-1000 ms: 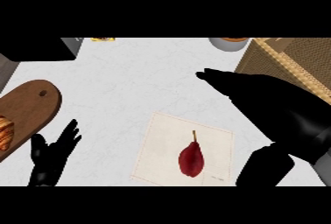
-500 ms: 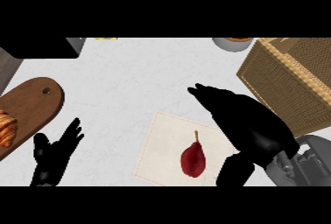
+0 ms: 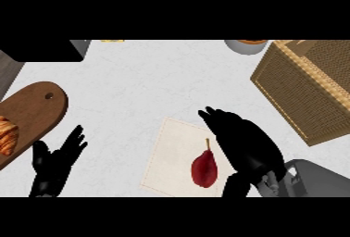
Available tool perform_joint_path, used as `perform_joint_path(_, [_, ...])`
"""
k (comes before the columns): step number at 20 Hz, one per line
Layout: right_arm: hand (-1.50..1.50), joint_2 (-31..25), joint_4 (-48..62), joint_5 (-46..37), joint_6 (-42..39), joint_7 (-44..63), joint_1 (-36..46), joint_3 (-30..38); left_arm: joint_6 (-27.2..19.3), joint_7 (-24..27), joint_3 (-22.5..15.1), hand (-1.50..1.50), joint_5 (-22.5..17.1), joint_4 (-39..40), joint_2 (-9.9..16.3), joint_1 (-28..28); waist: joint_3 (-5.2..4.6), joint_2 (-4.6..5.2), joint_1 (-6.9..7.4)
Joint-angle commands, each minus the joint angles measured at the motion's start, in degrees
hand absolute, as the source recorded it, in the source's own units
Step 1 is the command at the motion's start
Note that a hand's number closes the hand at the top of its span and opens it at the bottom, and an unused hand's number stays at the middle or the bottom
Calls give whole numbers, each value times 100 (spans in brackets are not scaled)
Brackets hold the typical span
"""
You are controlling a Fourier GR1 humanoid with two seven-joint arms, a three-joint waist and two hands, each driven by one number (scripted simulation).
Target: Pick the pear from the placemat and place it in the basket
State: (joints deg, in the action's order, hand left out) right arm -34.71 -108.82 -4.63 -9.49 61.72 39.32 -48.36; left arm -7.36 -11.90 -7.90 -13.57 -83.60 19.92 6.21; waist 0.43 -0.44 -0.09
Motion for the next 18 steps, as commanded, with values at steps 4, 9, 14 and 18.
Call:
perform_joint_path(4, [-150,379,447,-782,91,-54,-642,-65,145,-9,3,0,112,391,-64,202,-45,45,21])
perform_joint_path(9, [-150,512,686,-1051,-86,-339,-771,188,92,-362,68,0,149,359,-119,-29,-44,46,13])
perform_joint_path(14, [-150,1059,1163,-1681,57,-551,-920,-2,128,-249,-9,0,270,157,-209,201,-43,45,49])
perform_joint_path(18, [-150,1466,1225,-1925,107,-458,-1077,-48,-31,-4,-154,0,543,451,-486,183,-45,48,27])
